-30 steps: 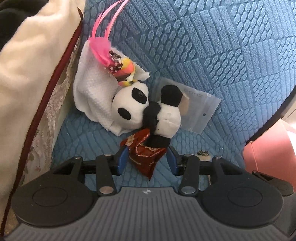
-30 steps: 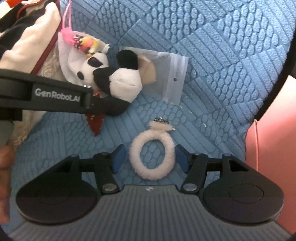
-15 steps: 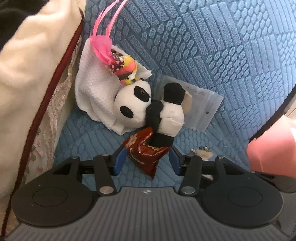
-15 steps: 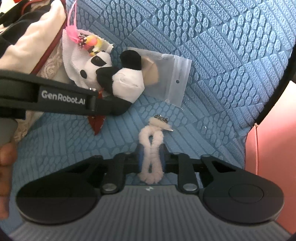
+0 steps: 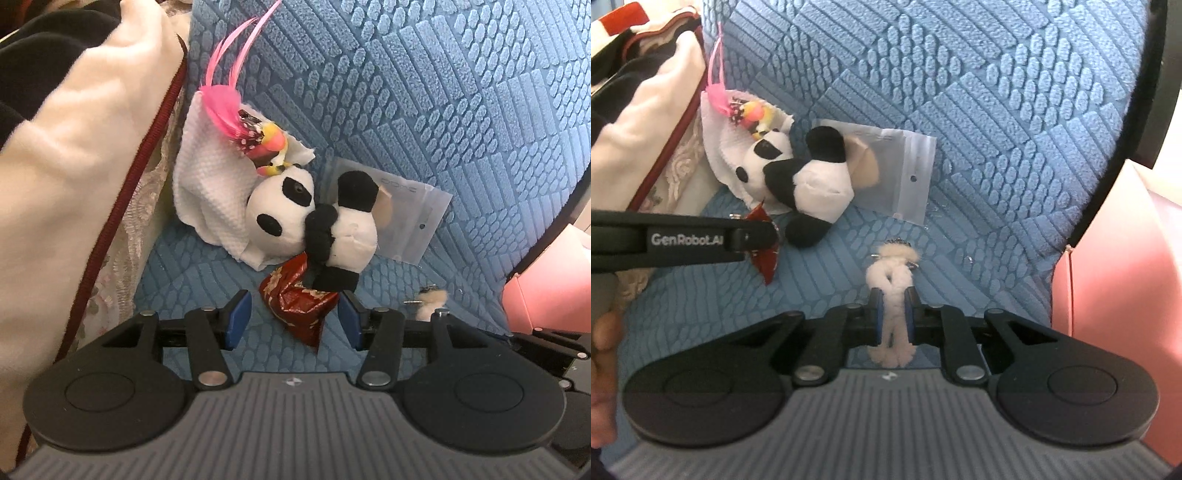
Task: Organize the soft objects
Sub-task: 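Close the right tool on the hair tie while the left tool grasps the red wrapper, then carry the hair tie and red wrapper with both tools over the pink box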
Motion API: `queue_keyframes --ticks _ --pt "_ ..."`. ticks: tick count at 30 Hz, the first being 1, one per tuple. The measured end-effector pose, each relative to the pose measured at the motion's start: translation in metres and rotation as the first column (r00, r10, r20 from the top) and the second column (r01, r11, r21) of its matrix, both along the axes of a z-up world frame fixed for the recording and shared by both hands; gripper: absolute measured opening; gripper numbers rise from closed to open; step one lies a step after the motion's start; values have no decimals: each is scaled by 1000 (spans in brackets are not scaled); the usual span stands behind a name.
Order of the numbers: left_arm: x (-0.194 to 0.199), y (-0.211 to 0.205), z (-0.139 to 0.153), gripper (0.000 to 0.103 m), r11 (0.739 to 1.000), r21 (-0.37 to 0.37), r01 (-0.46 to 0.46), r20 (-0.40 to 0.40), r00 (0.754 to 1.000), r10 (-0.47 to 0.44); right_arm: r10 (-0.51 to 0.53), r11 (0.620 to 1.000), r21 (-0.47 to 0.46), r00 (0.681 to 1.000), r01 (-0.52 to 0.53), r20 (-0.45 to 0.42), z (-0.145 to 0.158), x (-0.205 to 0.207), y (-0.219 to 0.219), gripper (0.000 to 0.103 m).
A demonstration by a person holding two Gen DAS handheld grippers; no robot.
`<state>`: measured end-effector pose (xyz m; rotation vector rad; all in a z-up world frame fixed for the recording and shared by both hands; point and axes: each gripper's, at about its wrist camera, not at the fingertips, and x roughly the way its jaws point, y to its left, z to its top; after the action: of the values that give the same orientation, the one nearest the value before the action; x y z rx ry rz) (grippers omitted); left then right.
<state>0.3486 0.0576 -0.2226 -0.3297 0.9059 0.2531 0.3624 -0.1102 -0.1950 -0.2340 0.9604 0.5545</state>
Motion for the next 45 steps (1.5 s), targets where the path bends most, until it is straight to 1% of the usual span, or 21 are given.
queue_keyframes --ticks 2,4,5,6,8,10,11,13,18,23,28,31,39,45 --pt "0 -2 -1 58 1000 18 3 1 1000 -3 -5 1000 3 1000 5 -4 0 0 -1 16" --pt "2 -4 -5 58 999 45 11 -24 1000 -10 -8 1000 9 1000 8 -10 0 -1 -3 16" --pt "3 -5 -8 58 999 47 12 -35 999 -11 -10 1000 10 1000 10 -13 -1 0 -2 16" --pt "3 -4 -12 57 999 35 6 -43 999 -5 -11 1000 11 1000 11 -17 -2 0 -1 16" --pt "3 0 -16 56 1000 -18 -14 -30 999 13 -13 1000 16 1000 13 -22 -3 1 0 16" --pt "4 -2 -17 46 1000 -16 -10 -26 1000 10 -15 1000 18 1000 15 -24 -4 2 0 16" --pt "5 -3 -17 44 1000 -9 -6 -21 1000 6 -16 1000 20 1000 16 -25 -5 2 0 16" --pt "4 -4 -16 36 1000 -8 5 -15 1000 -6 -18 1000 22 999 19 -27 -5 2 -2 16" --pt "3 -4 -12 31 1000 -10 13 -1 1000 -13 -17 1000 21 999 18 -30 -5 1 -2 16" --pt "-4 -4 -2 29 1000 1 19 24 1000 -19 -23 999 28 1000 24 -16 0 -6 -4 16" --pt "-15 -7 6 28 999 -8 41 27 999 -41 -13 999 42 1000 13 -2 9 -15 -10 16" --pt "-26 -9 9 27 999 -19 51 30 998 -50 -5 999 48 1000 5 14 15 -25 -13 16" --pt "-63 -11 14 27 998 -51 40 34 999 -38 -19 997 72 1000 19 -1 23 -56 -25 16" --pt "-88 -22 22 27 997 -63 46 40 998 -43 -23 996 85 1000 23 1 32 -78 -31 15"
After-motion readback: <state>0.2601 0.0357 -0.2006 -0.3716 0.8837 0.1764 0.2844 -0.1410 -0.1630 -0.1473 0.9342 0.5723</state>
